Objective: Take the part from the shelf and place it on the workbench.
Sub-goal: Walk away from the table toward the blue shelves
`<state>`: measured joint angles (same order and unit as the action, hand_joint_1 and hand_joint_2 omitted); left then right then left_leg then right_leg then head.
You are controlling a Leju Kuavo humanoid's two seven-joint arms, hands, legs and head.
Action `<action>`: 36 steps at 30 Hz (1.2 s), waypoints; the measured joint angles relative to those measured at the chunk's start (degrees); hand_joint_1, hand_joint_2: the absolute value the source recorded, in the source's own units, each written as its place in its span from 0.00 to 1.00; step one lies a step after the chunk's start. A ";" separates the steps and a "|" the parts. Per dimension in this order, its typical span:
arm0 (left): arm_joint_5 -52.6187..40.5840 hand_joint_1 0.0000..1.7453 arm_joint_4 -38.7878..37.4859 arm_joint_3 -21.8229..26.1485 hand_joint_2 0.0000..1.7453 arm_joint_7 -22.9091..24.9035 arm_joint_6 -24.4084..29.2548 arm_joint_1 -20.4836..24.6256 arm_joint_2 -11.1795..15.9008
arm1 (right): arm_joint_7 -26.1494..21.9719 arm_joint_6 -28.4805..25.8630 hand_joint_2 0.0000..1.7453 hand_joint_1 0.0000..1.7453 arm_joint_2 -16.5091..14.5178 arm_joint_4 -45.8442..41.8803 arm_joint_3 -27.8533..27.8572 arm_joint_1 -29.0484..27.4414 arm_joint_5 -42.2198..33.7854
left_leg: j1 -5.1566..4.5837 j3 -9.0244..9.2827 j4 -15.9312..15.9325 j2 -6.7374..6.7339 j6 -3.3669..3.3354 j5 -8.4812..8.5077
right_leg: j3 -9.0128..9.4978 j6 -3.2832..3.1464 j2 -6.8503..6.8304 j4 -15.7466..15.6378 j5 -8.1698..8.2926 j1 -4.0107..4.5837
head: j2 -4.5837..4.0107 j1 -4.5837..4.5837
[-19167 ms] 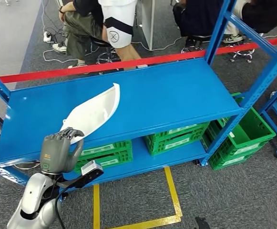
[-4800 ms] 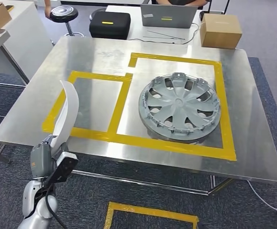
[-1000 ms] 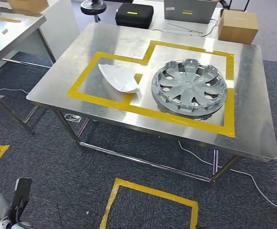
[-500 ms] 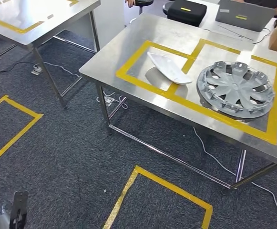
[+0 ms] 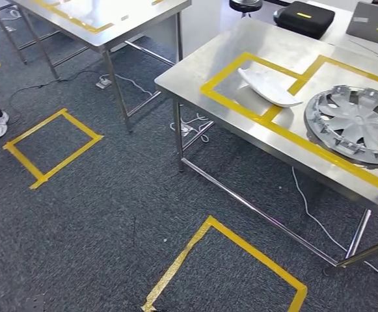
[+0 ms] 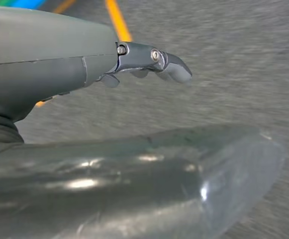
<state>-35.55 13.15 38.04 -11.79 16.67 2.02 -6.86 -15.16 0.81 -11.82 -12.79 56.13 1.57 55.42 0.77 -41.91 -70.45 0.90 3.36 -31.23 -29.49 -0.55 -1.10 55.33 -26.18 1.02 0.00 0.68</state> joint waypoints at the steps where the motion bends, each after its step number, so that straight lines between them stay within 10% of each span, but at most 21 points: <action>1: -0.80 0.00 -0.10 -0.10 0.00 0.67 -0.07 -0.02 -0.14 | 0.00 0.03 0.00 0.00 0.00 0.00 0.02 -0.01 0.06 | 0.32 0.18 -2.33 -0.21 0.45 0.53 | -0.91 0.21 -1.02 0.11 0.66 -0.06 | 0.00 -0.01; 3: -1.41 0.00 -0.24 -0.30 0.00 1.24 -0.13 -0.12 -0.32 | -0.01 0.05 0.00 0.00 0.00 -0.01 0.06 0.12 0.09 | 1.01 3.25 -1.55 -0.85 1.38 3.85 | -2.86 0.90 -2.81 0.62 1.81 -0.30 | 0.00 0.00; 5: -1.61 0.00 -0.27 -0.45 0.00 1.40 -0.18 0.04 -0.65 | 0.00 0.05 0.00 0.00 0.05 -0.11 0.17 0.21 0.10 | 1.54 9.97 6.04 -3.32 2.29 4.38 | -4.58 1.75 -4.27 1.74 2.42 -0.37 | 0.00 0.13; 8: -2.30 0.00 -0.39 -0.75 0.00 2.00 -0.20 0.30 -0.93 | 0.01 0.03 0.00 0.00 0.01 -0.35 0.40 0.35 0.30 | 0.84 14.97 14.10 -5.08 0.25 1.85 | -5.69 2.75 -6.11 3.13 3.12 -0.80 | 0.00 0.00; 11: -2.52 0.00 -0.73 -0.84 0.00 4.43 -1.87 -0.28 -1.20 | 0.09 0.10 0.00 0.00 -0.20 -0.36 0.45 0.18 1.01 | 0.12 13.63 14.23 -3.83 -2.17 3.01 | -6.10 3.69 -4.61 4.33 1.37 -1.75 | 0.00 -0.11; 15: -2.78 0.00 -0.82 -0.87 0.00 4.95 -3.74 0.17 -1.90 | 0.18 0.27 0.00 0.00 -0.29 -0.34 0.49 -0.44 1.95 | -0.37 10.18 14.19 -0.83 -3.55 5.91 | -9.02 3.36 0.72 16.89 -9.00 -1.50 | 0.00 -0.43; 17: -2.92 0.00 -0.84 -0.88 0.00 4.35 -3.84 0.07 -2.20 | 0.17 0.20 0.00 0.00 -0.26 -0.37 0.50 -0.37 2.21 | -0.58 8.31 14.13 0.73 -3.53 7.36 | -7.99 2.64 1.24 19.34 -8.18 -1.04 | 0.00 -0.49; 19: -3.25 0.00 -0.86 -0.88 0.00 4.06 -3.89 0.00 -2.39 | 0.17 0.13 0.00 0.00 -0.22 -0.40 0.51 -0.30 2.31 | -0.59 6.73 14.08 2.27 -3.28 8.75 | -3.08 1.95 2.70 13.77 -4.91 -0.80 | 0.00 -0.49; 22: -3.42 0.00 -0.86 -0.87 0.00 4.45 -4.60 0.16 -2.54 | 0.00 0.14 0.00 0.00 -0.16 -0.44 0.61 -0.12 2.17 | -0.68 5.37 14.10 4.40 -2.54 10.79 | 4.69 1.78 6.25 2.21 -4.97 -0.89 | -0.01 -0.46; 25: -3.46 0.00 -0.92 -0.86 0.00 5.15 -5.08 -0.06 -2.60 | -0.25 0.11 0.00 0.00 -0.16 -0.44 0.91 0.28 2.00 | -0.56 4.59 14.46 5.73 -1.48 12.26 | 4.26 1.66 4.92 0.70 -4.31 -0.85 | -0.01 -0.49; 30: -4.82 0.00 -1.04 -0.89 0.00 5.72 -5.84 0.06 -2.88 | -0.31 -0.24 0.00 0.00 -0.16 -0.45 1.21 0.22 2.25 | -0.61 0.57 1.76 0.45 -0.64 1.40 | 1.04 0.26 0.52 0.43 -1.26 -0.63 | 0.00 0.23; 32: -6.73 0.00 -1.04 -1.22 0.00 5.72 -6.34 0.05 -3.06 | -0.26 -0.30 0.00 0.00 -0.15 -0.46 1.32 0.21 2.59 | -0.41 0.43 -2.66 -0.14 -0.36 2.66 | -0.51 0.40 -1.39 0.52 -0.10 -0.56 | 0.00 0.24; 34: -9.20 0.00 -1.04 -2.08 0.00 5.76 -6.97 -0.08 -3.28 | -0.22 -0.31 0.00 0.00 -0.15 -0.46 1.35 0.30 2.97 | -0.28 3.94 0.27 -1.22 -0.27 5.93 | -1.92 0.76 -2.98 0.73 0.84 -0.55 | 0.00 0.26; 36: -11.07 0.00 -1.04 -3.21 0.00 5.78 -7.61 0.09 -3.55 | -0.19 -0.24 0.00 0.00 -0.16 -0.46 1.35 0.33 3.17 | -0.50 10.53 8.77 -3.94 -0.60 5.78 | -2.81 1.30 -4.39 1.10 1.46 -0.41 | 0.00 0.28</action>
<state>-46.62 12.10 34.83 -6.01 9.06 2.11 -10.41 -15.35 0.57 -11.98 -13.25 57.49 1.89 58.59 0.27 -31.38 -61.68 -3.04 2.76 -25.45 -32.30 0.75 -5.49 56.43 -24.72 0.61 0.00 0.96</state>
